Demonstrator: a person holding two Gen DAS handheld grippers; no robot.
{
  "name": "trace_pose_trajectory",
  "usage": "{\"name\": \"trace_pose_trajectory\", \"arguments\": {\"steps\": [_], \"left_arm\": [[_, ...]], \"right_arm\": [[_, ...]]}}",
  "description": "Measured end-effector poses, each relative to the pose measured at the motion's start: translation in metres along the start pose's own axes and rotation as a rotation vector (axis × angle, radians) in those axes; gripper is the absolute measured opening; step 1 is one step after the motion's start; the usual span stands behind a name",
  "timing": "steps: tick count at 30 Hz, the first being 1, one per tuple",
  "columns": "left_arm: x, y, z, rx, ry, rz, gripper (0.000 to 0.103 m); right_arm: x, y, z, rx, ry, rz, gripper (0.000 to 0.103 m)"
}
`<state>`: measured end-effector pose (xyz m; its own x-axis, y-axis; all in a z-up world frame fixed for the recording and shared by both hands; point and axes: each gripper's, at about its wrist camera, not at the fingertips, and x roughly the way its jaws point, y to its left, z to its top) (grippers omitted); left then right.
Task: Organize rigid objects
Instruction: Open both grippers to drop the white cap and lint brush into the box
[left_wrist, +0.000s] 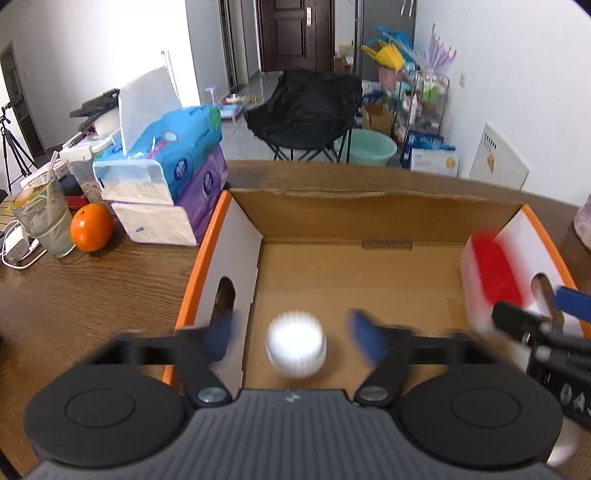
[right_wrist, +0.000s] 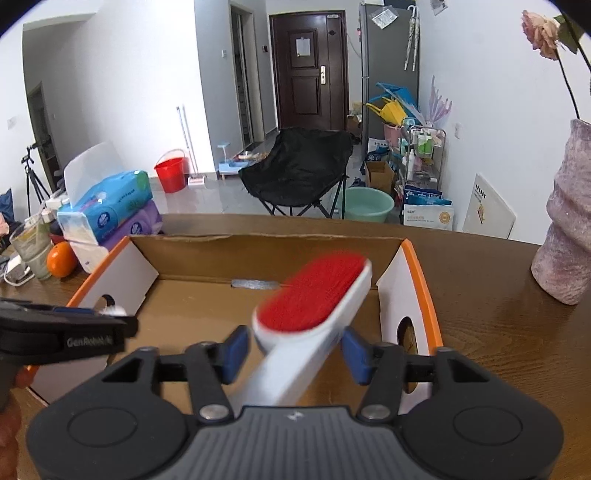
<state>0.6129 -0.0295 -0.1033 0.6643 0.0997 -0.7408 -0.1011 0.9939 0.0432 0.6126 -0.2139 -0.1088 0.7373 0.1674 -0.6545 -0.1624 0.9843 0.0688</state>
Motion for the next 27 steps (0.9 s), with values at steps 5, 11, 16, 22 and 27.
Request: {"name": "trace_pose_trajectory", "arguments": {"steps": [5, 11, 16, 22, 27], "left_arm": [[-0.013, 0.004, 0.002, -0.027, -0.049, -0.029, 0.103], [-0.018, 0.004, 0.003, -0.025, -0.049, -0.018, 0.103], [-0.023, 0.007, 0.002, -0.031, -0.043, -0.01, 0.103], [-0.035, 0.011, -0.002, -0.034, -0.037, -0.01, 0.103], [-0.053, 0.015, -0.006, -0.03, -0.044, -0.013, 0.103]], "right_arm": [[-0.011, 0.0, -0.001, -0.019, -0.062, -0.025, 0.103], [-0.018, -0.002, 0.0, -0.02, -0.071, -0.025, 0.103], [-0.025, -0.002, -0.002, -0.018, -0.072, -0.029, 0.103], [-0.039, 0.003, -0.004, -0.021, -0.075, -0.024, 0.103], [-0.059, 0.006, -0.009, -0.029, -0.08, -0.025, 0.103]]}}
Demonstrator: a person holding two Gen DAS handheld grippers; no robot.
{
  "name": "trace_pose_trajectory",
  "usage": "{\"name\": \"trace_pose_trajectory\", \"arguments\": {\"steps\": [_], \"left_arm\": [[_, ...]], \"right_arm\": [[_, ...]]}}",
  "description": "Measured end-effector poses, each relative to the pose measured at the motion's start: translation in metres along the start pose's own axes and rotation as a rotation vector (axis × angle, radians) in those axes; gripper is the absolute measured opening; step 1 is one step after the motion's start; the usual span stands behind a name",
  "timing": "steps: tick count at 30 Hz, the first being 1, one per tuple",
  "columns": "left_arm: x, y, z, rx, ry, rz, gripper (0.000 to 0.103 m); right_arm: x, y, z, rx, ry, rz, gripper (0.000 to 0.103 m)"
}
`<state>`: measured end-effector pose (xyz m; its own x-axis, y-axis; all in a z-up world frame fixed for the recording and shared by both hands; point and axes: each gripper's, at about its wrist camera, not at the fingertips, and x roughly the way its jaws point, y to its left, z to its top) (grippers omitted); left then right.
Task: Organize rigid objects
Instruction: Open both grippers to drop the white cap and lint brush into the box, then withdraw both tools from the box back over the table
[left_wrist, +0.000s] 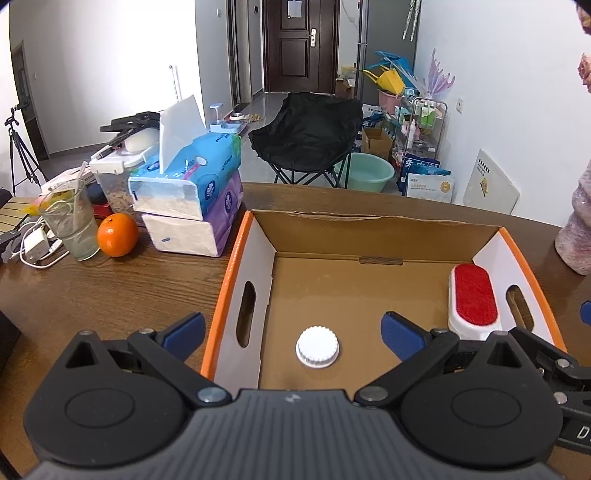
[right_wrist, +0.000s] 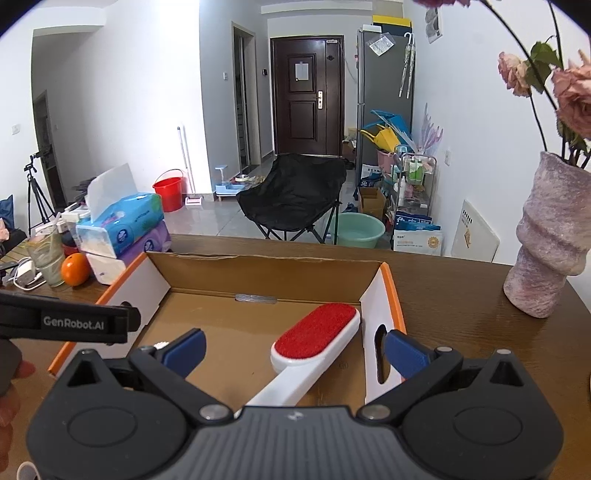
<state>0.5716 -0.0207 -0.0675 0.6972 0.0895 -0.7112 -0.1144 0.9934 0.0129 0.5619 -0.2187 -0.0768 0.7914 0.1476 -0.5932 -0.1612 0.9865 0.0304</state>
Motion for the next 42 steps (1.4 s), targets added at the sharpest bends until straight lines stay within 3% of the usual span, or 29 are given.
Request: {"name": "trace_pose_trajectory", "arguments": {"steps": [17, 42], "left_arm": [[-0.076, 0.013, -0.022, -0.008, -0.038, -0.01, 0.103], [-0.195, 0.04, -0.106, 0.009, -0.123, -0.038, 0.103]], "right_arm": [[-0.086, 0.009, -0.013, -0.01, -0.057, -0.019, 0.103], [-0.228, 0.017, -0.073, -0.001, -0.14, -0.046, 0.103]]}}
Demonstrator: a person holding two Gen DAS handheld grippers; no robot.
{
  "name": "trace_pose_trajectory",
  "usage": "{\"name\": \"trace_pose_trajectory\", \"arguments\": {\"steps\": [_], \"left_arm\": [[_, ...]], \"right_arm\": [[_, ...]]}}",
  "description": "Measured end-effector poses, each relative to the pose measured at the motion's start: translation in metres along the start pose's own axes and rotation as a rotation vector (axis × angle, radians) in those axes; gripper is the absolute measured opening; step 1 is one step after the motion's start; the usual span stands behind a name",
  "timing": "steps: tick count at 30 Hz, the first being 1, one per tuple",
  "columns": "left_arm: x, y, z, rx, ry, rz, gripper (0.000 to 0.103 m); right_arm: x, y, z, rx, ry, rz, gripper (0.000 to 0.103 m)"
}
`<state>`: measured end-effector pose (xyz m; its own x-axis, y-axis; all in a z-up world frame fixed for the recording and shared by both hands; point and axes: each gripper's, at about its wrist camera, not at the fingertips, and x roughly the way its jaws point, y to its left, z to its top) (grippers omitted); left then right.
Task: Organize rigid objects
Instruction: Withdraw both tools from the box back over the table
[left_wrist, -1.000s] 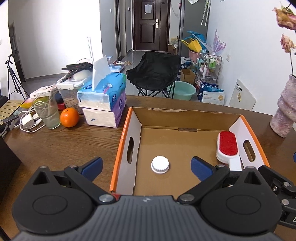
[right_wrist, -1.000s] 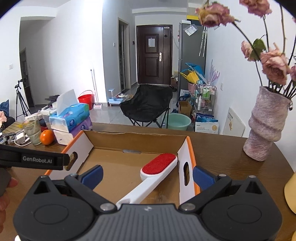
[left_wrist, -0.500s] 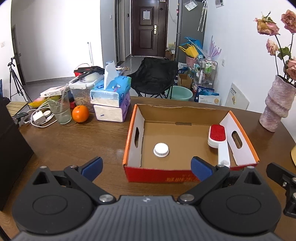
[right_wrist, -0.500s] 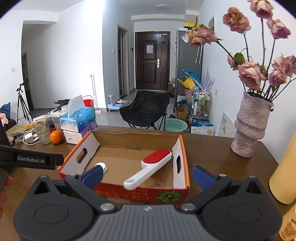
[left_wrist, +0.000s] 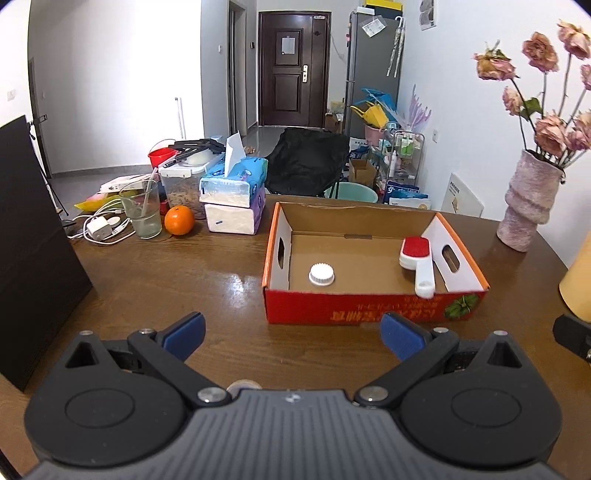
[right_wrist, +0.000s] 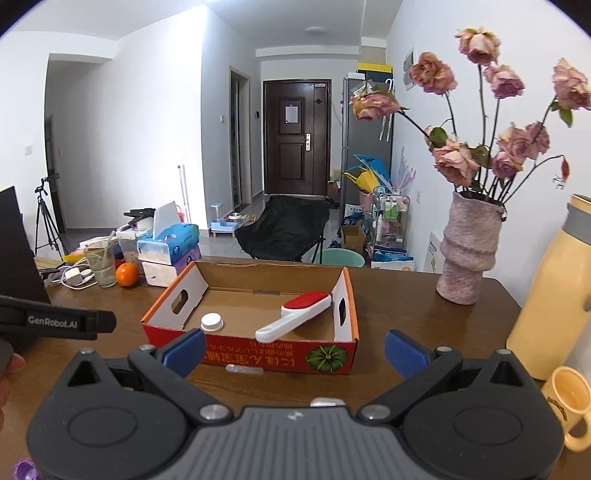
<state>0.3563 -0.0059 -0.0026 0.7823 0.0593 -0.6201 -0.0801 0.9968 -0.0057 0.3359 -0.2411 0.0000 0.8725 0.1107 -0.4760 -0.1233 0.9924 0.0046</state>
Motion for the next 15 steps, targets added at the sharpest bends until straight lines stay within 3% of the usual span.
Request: {"name": "trace_pose_trajectory", "arguments": {"steps": [15], "left_arm": [[-0.065, 0.022, -0.067, 0.001, -0.049, -0.014, 0.103]], "right_arm": [[-0.08, 0.016, -0.05, -0.021, -0.044, 0.02, 0.103]]}}
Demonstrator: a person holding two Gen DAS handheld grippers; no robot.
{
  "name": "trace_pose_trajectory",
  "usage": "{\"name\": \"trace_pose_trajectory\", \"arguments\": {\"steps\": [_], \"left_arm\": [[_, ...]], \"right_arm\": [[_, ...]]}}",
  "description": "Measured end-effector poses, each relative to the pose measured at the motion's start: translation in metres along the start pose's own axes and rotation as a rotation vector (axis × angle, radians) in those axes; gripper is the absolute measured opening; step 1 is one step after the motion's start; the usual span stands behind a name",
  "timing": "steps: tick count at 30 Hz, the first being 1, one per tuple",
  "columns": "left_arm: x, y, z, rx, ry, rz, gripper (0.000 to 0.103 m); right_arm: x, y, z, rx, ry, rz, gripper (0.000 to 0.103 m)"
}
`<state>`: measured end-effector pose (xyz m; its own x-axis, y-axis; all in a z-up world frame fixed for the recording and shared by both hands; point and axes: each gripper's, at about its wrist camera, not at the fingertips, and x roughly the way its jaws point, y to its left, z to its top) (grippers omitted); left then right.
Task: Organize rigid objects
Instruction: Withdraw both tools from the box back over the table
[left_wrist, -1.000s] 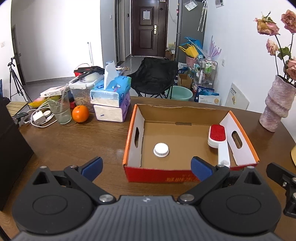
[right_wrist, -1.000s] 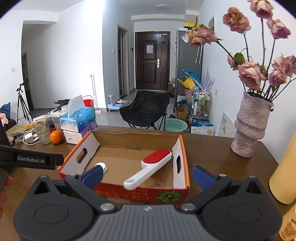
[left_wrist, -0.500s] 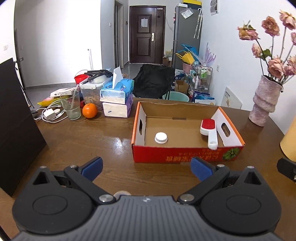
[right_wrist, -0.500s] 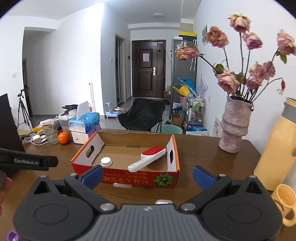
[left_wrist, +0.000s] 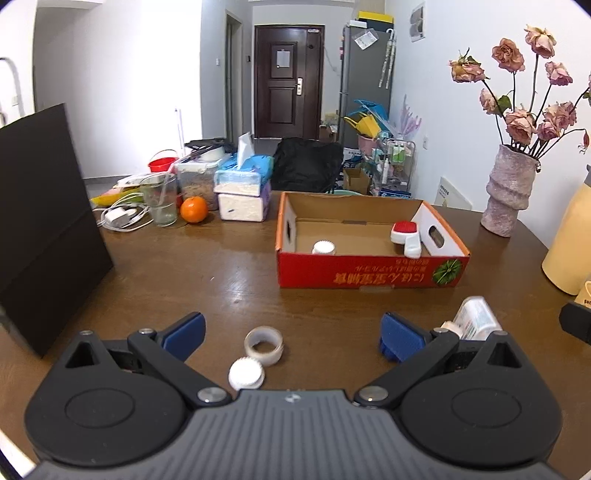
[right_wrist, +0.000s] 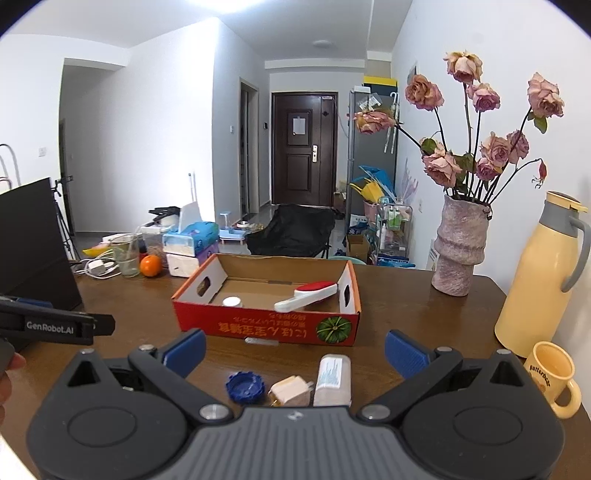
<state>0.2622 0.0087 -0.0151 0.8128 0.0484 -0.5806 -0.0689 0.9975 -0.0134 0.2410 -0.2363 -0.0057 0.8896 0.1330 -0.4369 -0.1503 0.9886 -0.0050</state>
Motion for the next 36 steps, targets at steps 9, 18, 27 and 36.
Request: {"name": "trace_pose_trajectory", "arguments": {"steps": [9, 18, 27, 36], "left_arm": [[-0.031, 0.025, -0.04, -0.016, 0.002, -0.002, 0.103], [-0.062, 0.049, -0.08, -0.021, -0.015, 0.007, 0.103], [-0.071, 0.075, -0.119, -0.019, 0.019, 0.025, 0.103], [-0.069, 0.095, -0.141, -0.023, 0.044, 0.04, 0.103]], "right_arm": [[-0.037, 0.02, -0.032, 0.0, -0.028, 0.023, 0.103], [-0.062, 0.045, -0.067, -0.008, -0.019, 0.055, 0.103], [-0.069, 0.078, -0.103, -0.014, 0.031, 0.097, 0.103], [-0.063, 0.104, -0.123, -0.023, 0.076, 0.129, 0.103]]}}
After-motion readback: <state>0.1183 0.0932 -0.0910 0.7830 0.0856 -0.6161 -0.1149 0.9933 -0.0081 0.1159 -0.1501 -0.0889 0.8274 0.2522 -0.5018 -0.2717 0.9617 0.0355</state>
